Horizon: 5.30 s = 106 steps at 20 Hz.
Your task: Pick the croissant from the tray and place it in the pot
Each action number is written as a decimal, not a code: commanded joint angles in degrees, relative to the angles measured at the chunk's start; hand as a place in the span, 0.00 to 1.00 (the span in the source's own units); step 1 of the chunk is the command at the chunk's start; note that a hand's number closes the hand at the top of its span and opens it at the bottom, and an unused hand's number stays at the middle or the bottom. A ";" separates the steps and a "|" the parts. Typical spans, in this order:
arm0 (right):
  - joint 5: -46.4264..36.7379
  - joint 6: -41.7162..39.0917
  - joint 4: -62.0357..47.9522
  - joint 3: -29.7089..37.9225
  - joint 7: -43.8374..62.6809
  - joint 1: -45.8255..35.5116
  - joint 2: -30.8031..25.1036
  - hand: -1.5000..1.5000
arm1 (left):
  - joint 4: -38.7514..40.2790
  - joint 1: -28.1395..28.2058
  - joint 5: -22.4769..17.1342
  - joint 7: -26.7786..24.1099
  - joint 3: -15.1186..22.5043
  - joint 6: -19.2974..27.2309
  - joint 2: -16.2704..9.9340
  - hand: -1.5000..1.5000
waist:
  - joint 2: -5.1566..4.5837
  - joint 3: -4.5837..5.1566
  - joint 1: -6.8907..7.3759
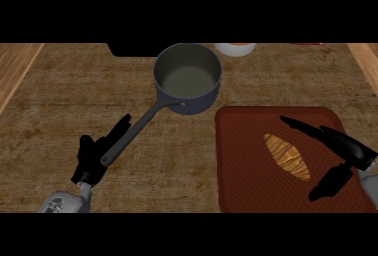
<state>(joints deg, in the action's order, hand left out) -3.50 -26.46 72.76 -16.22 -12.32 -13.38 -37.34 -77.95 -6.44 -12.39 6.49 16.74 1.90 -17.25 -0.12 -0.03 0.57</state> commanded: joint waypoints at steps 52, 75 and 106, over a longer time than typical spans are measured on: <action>3.46 23.83 -35.12 14.70 -32.57 3.90 26.34 1.00 | -0.92 4.81 5.16 -0.25 -7.33 -5.11 3.56 0.50 | 0.62 0.16 -1.76; -31.69 44.57 33.25 -4.55 23.02 12.63 26.54 1.00 | -2.95 3.74 6.90 2.08 -7.82 -6.41 4.61 0.50 | 0.34 0.14 -0.42; -38.63 23.77 -25.56 -17.05 59.44 -46.41 37.34 1.00 | 1.52 -1.49 10.04 2.46 -7.33 -7.88 8.17 0.50 | -0.83 0.11 3.26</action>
<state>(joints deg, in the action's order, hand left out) -47.58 -1.16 55.40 -31.37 45.66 -57.08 -0.05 -78.14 -6.43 -3.32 8.71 8.89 -6.48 -9.98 -0.44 0.08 3.14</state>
